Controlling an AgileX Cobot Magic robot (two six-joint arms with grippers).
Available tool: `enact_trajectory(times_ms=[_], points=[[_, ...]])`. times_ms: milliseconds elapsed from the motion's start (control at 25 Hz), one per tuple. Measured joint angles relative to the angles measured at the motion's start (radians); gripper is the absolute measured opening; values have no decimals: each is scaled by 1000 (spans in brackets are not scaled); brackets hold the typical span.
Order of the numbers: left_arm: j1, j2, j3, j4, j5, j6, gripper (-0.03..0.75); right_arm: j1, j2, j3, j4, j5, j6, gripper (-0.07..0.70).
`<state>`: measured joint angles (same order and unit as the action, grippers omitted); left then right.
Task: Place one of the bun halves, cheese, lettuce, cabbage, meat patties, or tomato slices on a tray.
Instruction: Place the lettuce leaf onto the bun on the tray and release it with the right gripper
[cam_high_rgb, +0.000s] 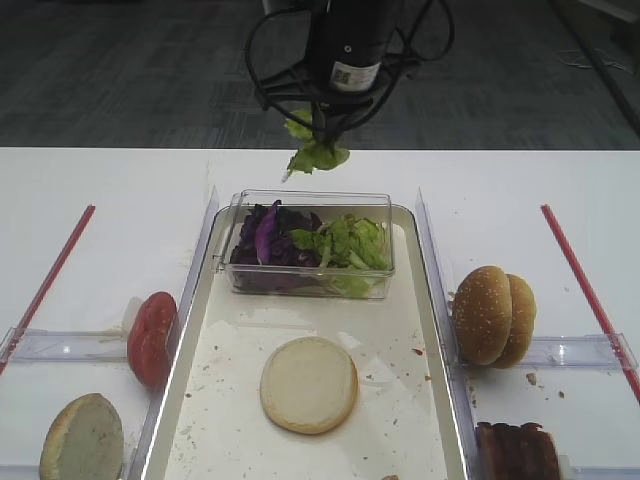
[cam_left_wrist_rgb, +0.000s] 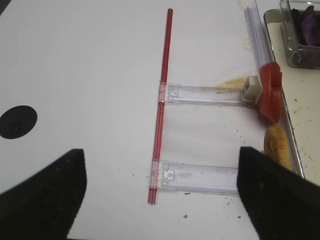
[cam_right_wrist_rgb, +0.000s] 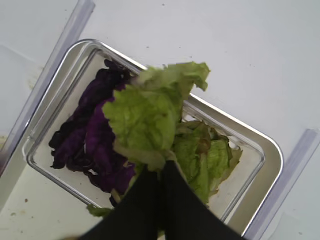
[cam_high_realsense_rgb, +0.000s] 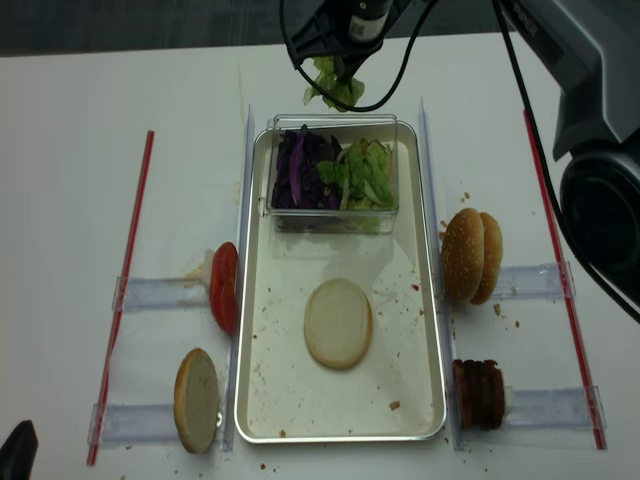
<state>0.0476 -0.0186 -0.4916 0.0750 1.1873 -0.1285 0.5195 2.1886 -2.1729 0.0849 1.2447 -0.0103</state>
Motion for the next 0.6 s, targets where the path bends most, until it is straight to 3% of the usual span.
enact_trajectory(times_ms=[320, 600], points=[[0, 0, 0, 0, 0, 0, 599, 0, -117, 117, 16, 0, 0, 41], [0, 0, 0, 0, 0, 0, 599, 0, -275, 393, 31, 0, 0, 41]])
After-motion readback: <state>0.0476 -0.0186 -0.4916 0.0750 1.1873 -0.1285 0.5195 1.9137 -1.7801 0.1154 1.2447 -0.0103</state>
